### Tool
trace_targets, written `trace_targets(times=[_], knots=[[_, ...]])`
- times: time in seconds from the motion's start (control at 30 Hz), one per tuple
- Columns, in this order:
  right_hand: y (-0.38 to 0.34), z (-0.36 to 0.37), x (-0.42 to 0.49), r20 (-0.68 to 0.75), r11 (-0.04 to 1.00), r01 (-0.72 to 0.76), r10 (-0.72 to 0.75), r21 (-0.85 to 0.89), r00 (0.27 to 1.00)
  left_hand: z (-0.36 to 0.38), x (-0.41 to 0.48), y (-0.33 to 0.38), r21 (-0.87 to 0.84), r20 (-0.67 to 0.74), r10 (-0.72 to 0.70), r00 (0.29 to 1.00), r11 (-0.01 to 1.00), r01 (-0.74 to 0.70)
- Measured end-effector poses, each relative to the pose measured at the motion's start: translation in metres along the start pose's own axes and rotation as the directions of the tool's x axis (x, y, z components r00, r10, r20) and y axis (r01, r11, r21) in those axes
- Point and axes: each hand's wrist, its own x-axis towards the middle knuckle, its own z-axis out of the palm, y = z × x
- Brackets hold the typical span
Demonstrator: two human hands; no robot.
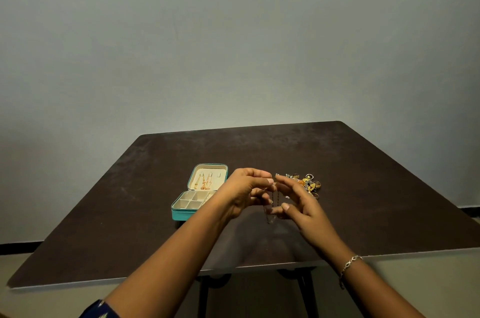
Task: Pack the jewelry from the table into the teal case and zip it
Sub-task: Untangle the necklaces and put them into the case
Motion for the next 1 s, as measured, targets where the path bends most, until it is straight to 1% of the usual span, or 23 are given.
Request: trace_targets(times=[0.1, 0.23, 0.3, 0.37, 0.47, 0.6, 0.7, 0.83, 0.93, 1.0], knots=[[0.006, -0.004, 0.002, -0.065, 0.996, -0.080, 0.083, 0.044, 0.994, 0.003, -0.003, 0.004, -0.046, 0.016, -0.003, 1.000, 0.999, 0.004], [0.013, -0.006, 0.002, -0.039, 0.975, -0.205, 0.209, 0.081, 0.977, 0.006, -0.007, 0.006, -0.123, 0.075, -0.005, 0.997, 0.992, 0.014], [0.016, -0.005, 0.001, -0.008, 0.940, -0.284, 0.291, 0.190, 0.957, 0.007, -0.008, 0.005, -0.124, 0.102, -0.014, 0.995, 0.992, 0.026], [0.018, -0.003, -0.002, 0.041, 0.883, -0.333, 0.339, 0.330, 0.940, 0.008, -0.008, 0.004, -0.144, 0.119, -0.022, 0.993, 0.989, 0.040], [0.016, -0.002, -0.004, 0.067, 0.823, -0.350, 0.359, 0.448, 0.931, 0.009, -0.009, 0.003, -0.195, 0.110, -0.031, 0.993, 0.979, 0.052], [0.015, -0.006, -0.005, 0.057, 0.753, -0.358, 0.395, 0.553, 0.917, 0.003, -0.008, 0.002, -0.278, 0.023, -0.046, 0.999, 0.959, 0.050], [0.015, -0.009, -0.002, 0.084, 0.670, -0.367, 0.415, 0.646, 0.906, -0.006, -0.007, 0.001, -0.374, -0.050, -0.078, 0.996, 0.926, 0.054], [0.016, -0.013, 0.002, 0.099, 0.540, -0.342, 0.428, 0.769, 0.899, -0.015, -0.008, -0.006, -0.488, -0.079, -0.146, 0.986, 0.868, 0.089], [0.010, -0.017, 0.005, 0.127, 0.478, -0.312, 0.381, 0.821, 0.916, -0.017, -0.010, -0.018, -0.535, -0.086, -0.206, 0.975, 0.835, 0.129], [0.005, -0.019, 0.010, 0.144, 0.487, -0.299, 0.330, 0.821, 0.933, -0.020, -0.012, -0.026, -0.547, -0.081, -0.233, 0.969, 0.823, 0.152]])
